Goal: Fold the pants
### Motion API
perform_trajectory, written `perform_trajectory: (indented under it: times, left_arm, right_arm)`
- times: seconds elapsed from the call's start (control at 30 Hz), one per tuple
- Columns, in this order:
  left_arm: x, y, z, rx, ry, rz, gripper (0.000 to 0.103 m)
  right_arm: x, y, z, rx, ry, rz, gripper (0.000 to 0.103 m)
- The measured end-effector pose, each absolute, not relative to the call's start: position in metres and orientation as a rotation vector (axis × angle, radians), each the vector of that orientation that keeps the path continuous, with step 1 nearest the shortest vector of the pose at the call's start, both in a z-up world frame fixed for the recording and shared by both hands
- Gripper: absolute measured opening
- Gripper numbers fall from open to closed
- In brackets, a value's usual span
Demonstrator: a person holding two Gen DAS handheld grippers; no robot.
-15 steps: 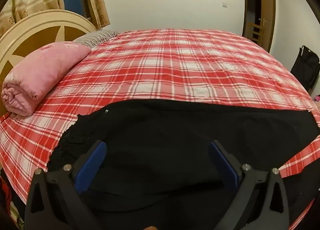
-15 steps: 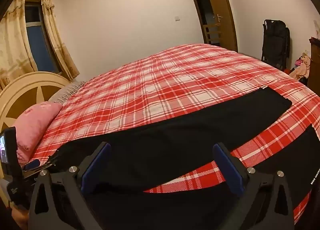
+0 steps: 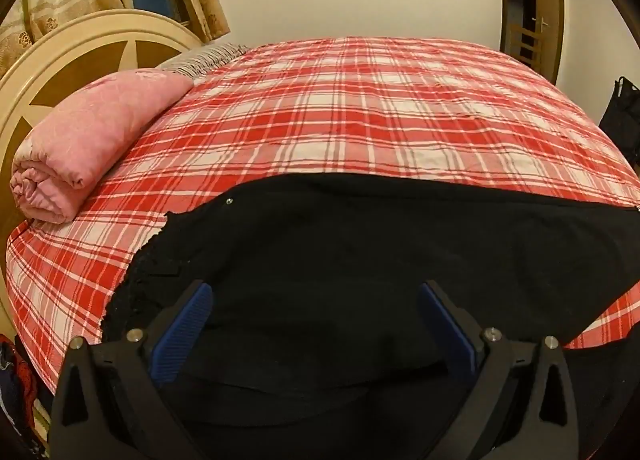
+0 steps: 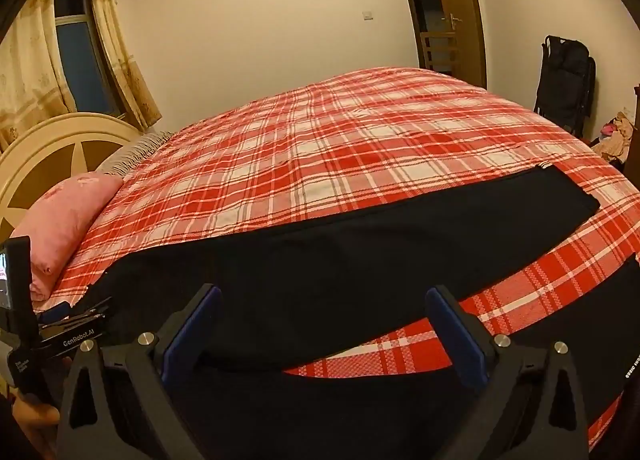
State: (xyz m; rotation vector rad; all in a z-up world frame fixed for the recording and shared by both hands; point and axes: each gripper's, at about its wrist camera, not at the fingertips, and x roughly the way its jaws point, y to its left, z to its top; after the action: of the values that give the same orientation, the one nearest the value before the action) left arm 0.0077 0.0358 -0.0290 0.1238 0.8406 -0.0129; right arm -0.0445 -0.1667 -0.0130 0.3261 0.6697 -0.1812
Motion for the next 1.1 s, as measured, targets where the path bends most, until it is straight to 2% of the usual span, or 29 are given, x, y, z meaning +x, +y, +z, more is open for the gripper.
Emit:
perform_trajectory:
  times: [1.1]
  left_arm:
    - [-0.017, -0.033, -0.018, 0.206, 0.812, -0.044, 0.103]
  right_arm:
    - [-0.035, -0.147, -0.022, 0.273, 0.719, -0.194, 0.102]
